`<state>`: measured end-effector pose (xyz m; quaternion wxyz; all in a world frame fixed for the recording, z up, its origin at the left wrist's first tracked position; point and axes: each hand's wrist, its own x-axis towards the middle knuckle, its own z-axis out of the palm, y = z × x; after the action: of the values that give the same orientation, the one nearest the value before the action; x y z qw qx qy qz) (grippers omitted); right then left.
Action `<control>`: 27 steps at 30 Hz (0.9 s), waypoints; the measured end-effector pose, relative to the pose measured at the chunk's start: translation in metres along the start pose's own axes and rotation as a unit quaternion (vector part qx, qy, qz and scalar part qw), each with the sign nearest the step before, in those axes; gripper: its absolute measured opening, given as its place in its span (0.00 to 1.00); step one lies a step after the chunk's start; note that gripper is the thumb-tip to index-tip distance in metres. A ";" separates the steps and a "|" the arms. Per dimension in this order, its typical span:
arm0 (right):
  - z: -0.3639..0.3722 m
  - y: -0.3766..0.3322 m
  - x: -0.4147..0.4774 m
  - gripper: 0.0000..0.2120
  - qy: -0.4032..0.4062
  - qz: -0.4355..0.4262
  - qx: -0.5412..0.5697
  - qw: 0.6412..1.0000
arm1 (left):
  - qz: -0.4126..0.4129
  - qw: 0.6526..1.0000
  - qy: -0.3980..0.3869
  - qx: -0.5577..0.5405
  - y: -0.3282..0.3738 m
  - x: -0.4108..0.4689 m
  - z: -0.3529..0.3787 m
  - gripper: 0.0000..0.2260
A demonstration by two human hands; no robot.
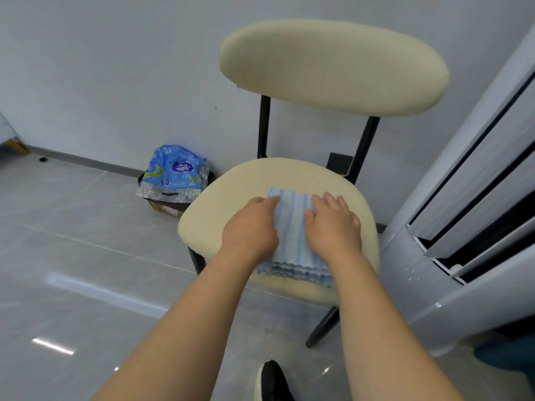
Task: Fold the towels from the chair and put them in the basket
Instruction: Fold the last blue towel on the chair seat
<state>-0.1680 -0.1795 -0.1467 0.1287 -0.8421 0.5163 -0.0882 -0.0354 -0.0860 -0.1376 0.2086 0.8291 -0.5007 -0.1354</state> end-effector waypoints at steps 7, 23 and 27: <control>0.031 0.014 -0.003 0.29 -0.090 0.023 0.006 0.996 | -0.054 0.993 -0.059 0.087 0.011 0.002 0.007 0.14; 0.037 0.015 -0.027 0.31 -0.082 0.083 0.015 0.993 | -0.080 0.992 -0.031 0.096 0.016 0.033 0.059 0.26; 0.030 0.016 -0.024 0.30 -0.092 0.080 0.042 0.992 | -0.091 0.991 -0.083 0.047 0.014 0.031 0.039 0.25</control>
<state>-0.1840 -0.1612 -0.1802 0.2173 -0.7965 0.5638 -0.0212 -0.0490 -0.1275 -0.1650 0.1137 0.8662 -0.4443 -0.1986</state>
